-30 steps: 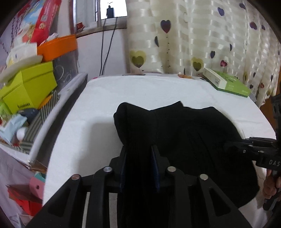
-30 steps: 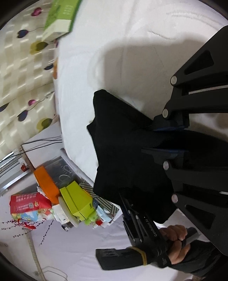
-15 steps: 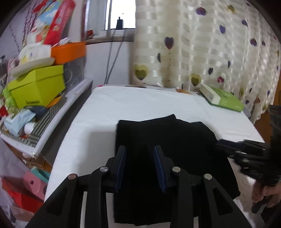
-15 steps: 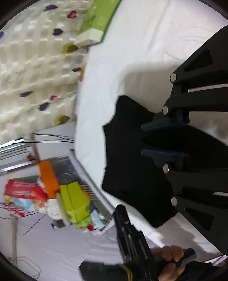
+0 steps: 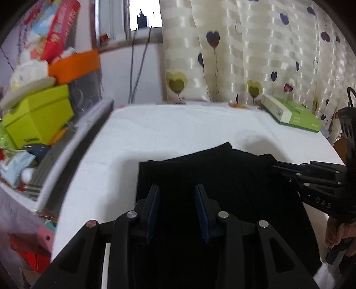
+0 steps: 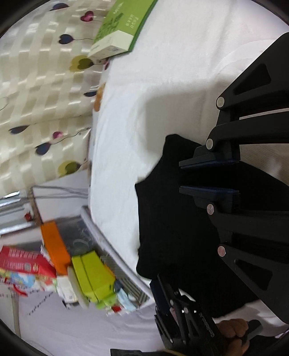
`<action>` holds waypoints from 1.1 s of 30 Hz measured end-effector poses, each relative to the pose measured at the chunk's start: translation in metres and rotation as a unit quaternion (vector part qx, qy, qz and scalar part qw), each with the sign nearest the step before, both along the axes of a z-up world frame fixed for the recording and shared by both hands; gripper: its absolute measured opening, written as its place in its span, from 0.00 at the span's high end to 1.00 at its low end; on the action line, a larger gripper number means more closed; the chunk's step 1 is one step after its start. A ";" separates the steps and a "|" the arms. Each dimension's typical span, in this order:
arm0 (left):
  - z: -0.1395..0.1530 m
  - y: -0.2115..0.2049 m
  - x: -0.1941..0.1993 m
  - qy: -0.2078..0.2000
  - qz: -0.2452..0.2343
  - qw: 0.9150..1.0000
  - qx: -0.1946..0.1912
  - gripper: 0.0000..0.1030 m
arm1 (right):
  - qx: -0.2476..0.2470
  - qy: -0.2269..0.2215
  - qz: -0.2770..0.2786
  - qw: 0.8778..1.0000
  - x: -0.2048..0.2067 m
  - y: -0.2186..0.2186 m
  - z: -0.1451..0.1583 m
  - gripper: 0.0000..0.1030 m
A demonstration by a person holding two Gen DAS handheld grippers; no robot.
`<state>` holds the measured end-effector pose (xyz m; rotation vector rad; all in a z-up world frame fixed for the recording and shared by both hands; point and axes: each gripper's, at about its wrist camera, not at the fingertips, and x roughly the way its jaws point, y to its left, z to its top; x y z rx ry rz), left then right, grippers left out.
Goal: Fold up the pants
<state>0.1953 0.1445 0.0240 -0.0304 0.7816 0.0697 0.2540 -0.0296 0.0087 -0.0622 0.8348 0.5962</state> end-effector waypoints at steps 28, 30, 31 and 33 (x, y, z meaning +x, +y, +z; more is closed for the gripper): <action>0.022 -0.045 -0.125 -0.035 0.009 0.999 -0.018 0.65 | -0.037 -0.037 0.000 0.999 -0.142 -0.026 0.029 0.85; 0.017 -0.047 -0.137 -0.023 0.018 0.999 -0.019 0.65 | -0.038 -0.034 0.010 0.999 -0.155 -0.027 0.025 0.85; 0.016 -0.049 -0.143 -0.021 0.023 0.999 -0.021 0.65 | -0.037 -0.035 0.014 0.999 -0.161 -0.028 0.024 0.85; 0.015 -0.052 -0.155 -0.021 0.027 0.999 -0.022 0.65 | -0.035 -0.036 0.022 0.998 -0.174 -0.031 0.023 0.81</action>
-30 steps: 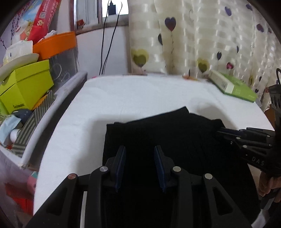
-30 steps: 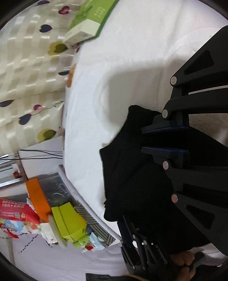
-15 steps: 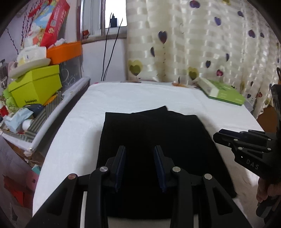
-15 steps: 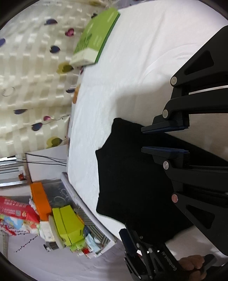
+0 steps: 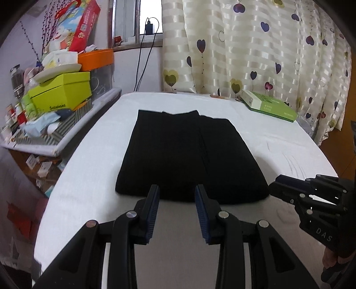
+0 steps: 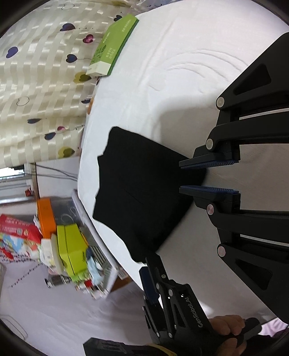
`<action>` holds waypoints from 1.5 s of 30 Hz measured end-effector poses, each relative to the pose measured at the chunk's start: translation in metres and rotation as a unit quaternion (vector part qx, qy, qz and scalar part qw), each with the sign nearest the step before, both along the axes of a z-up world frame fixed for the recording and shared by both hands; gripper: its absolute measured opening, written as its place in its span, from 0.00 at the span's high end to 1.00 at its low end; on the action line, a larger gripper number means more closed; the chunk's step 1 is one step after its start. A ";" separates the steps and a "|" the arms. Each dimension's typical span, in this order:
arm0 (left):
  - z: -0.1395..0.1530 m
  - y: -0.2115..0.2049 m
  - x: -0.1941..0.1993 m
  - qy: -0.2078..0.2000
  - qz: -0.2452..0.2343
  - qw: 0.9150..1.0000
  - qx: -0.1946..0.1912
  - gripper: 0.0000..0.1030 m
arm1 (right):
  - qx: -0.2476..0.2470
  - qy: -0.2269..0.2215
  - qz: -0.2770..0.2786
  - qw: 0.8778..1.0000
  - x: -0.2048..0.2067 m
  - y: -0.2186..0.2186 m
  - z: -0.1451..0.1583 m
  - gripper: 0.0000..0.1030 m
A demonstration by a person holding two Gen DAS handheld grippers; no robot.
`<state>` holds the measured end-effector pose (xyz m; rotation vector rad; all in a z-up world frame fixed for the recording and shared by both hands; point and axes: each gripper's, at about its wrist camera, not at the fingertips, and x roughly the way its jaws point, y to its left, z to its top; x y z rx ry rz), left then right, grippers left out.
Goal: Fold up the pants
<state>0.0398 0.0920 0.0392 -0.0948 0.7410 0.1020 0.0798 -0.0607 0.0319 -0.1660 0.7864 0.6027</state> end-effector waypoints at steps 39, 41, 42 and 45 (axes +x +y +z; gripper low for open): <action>-0.044 -0.029 -0.024 0.062 0.018 0.998 0.024 0.65 | -0.055 0.021 0.022 0.998 -0.041 -0.014 -0.040 0.63; -0.044 -0.029 -0.024 0.062 0.018 0.998 0.025 0.64 | -0.058 0.020 0.022 0.998 -0.041 -0.013 -0.040 0.63; -0.044 -0.030 -0.024 0.062 0.018 0.998 0.024 0.64 | -0.058 0.019 0.022 0.998 -0.041 -0.013 -0.040 0.63; -0.044 -0.030 -0.024 0.063 0.018 0.998 0.027 0.64 | -0.058 0.020 0.022 0.998 -0.041 -0.013 -0.040 0.63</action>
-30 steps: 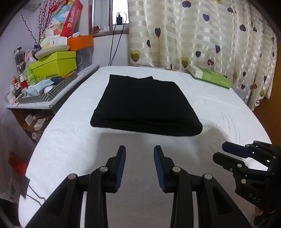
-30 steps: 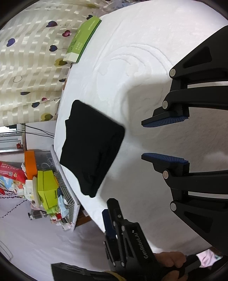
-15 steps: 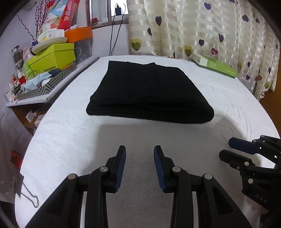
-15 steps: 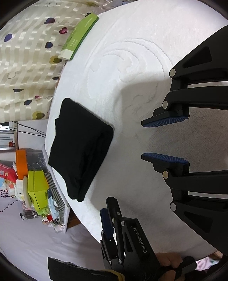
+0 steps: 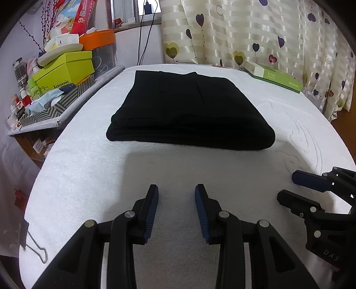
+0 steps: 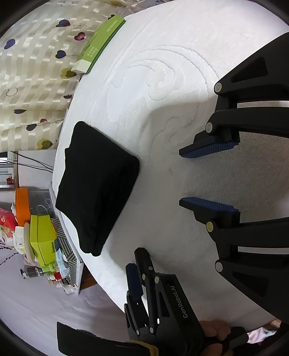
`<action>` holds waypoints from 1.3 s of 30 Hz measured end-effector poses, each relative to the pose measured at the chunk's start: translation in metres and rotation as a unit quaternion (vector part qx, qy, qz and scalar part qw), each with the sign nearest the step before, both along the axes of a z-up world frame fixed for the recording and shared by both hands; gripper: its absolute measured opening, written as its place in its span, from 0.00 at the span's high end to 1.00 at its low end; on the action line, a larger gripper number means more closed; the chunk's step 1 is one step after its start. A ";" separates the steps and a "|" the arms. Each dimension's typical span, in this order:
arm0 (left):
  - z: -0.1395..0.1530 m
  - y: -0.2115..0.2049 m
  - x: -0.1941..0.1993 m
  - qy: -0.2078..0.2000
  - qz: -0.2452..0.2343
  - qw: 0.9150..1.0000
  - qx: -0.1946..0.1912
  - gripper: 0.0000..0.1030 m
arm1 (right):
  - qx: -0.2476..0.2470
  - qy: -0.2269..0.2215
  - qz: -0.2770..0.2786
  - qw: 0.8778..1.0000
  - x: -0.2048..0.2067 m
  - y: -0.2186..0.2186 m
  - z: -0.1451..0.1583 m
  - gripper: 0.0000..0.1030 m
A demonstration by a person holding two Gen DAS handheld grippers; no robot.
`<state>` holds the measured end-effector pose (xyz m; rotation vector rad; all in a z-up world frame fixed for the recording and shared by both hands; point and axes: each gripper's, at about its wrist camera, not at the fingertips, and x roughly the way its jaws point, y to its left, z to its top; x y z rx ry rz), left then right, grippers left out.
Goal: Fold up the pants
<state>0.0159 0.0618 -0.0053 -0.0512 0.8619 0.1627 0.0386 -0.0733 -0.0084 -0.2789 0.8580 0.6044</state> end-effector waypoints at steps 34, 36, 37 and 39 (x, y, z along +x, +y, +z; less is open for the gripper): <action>-0.001 -0.001 0.001 0.001 0.004 1.000 -0.006 0.58 | 0.001 0.001 0.000 1.000 0.000 0.000 0.000 0.62; -0.001 0.000 0.001 0.001 0.004 1.000 -0.005 0.58 | 0.001 0.001 0.000 1.000 0.000 0.000 0.000 0.62; -0.001 0.000 0.001 0.001 0.004 1.000 -0.006 0.58 | 0.001 0.001 0.000 1.000 0.000 0.000 0.000 0.62; -0.001 0.000 0.001 0.001 0.004 1.000 -0.006 0.58 | 0.001 0.001 0.000 1.000 0.000 0.000 0.000 0.62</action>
